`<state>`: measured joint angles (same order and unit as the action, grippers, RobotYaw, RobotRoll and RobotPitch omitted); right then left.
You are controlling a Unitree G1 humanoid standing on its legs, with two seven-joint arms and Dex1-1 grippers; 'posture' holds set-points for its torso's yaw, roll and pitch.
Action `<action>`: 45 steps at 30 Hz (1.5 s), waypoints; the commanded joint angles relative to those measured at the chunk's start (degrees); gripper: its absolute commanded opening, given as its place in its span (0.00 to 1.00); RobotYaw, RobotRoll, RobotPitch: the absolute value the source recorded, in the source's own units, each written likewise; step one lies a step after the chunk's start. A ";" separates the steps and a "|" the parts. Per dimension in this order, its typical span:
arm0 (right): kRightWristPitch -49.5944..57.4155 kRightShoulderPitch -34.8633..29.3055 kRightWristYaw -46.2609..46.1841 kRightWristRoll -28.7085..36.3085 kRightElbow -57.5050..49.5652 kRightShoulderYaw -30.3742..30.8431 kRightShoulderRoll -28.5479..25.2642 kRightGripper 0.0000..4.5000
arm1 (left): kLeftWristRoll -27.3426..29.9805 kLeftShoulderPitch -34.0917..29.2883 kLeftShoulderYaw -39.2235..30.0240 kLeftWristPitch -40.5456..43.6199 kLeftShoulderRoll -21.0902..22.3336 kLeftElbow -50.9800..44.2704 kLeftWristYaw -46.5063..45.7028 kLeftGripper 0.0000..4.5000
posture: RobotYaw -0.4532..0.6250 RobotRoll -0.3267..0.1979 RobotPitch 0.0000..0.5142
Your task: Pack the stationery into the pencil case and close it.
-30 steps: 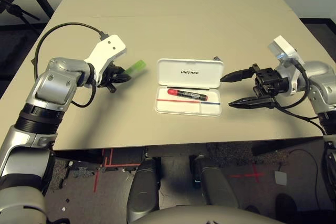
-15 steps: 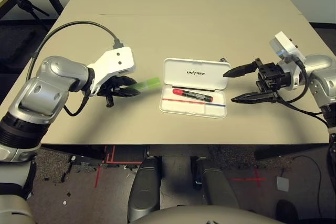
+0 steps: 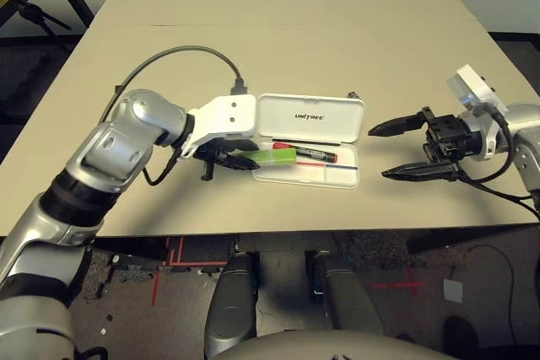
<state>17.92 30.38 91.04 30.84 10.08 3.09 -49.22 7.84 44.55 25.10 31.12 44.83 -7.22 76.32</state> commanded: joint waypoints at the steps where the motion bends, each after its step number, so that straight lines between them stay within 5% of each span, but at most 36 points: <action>1: 1.46 -1.70 -0.89 0.82 -2.97 -2.23 -0.72 1.00 | -2.38 1.75 2.81 -3.48 -2.59 4.33 1.40 0.24 | 0.39 0.62 0.32; 13: 3.71 -4.36 -3.27 1.56 -6.70 -5.00 -0.68 1.00 | -6.03 2.96 5.20 -6.49 -8.31 10.13 2.97 0.24 | 0.36 0.62 0.33; 28: 4.26 -4.04 -4.16 2.14 -6.93 -5.46 -0.36 1.00 | -7.85 1.79 5.13 -6.09 -9.39 11.28 1.91 0.24 | 0.35 0.62 0.33; 37: 6.70 -3.15 -6.77 2.41 -6.87 -5.32 -0.05 1.00 | -7.51 0.55 4.72 -5.11 -9.02 9.59 1.86 0.99 | 0.37 0.62 0.33; 45: 12.45 0.52 -14.83 3.22 -6.33 -7.41 0.03 1.00 | 0.88 0.04 -0.87 -0.14 -6.87 4.43 6.03 0.99 | 0.38 0.62 0.34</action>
<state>28.55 29.96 77.38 32.76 4.24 -1.91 -48.94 5.68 45.01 26.39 29.14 36.93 -0.33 80.51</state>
